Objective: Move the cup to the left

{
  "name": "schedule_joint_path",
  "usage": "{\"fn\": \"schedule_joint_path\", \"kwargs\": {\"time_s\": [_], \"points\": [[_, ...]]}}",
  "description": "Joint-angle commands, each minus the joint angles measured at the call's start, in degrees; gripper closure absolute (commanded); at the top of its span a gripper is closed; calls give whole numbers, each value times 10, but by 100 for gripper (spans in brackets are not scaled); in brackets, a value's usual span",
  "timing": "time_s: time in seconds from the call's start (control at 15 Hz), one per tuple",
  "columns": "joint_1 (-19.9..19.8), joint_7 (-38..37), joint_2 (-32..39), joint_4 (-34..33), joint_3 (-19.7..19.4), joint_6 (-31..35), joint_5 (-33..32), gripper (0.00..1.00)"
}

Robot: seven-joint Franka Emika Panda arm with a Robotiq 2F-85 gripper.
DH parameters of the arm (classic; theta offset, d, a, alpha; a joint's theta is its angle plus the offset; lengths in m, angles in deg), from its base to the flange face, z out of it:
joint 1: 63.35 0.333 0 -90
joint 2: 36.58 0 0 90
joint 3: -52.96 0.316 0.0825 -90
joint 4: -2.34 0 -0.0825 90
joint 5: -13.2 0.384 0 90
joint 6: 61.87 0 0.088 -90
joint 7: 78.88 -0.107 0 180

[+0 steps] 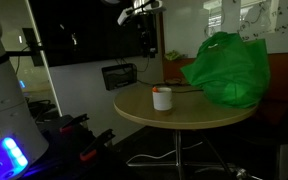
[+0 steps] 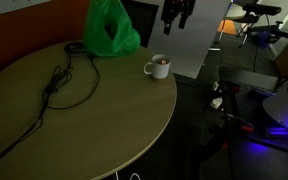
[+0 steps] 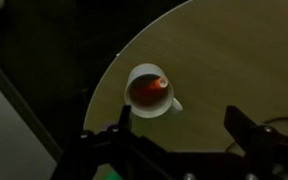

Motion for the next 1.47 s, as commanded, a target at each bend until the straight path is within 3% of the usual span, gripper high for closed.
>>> {"fn": "schedule_joint_path", "kwargs": {"time_s": [0.0, 0.53, 1.27, 1.4], "points": [[7, -47, 92, -60, -2, 19, 11, 0], [40, -123, 240, -144, -24, 42, 9, 0], [45, -77, 286, -156, -28, 49, 8, 8], [49, -78, 292, -156, -30, 53, 1, 25]]}}
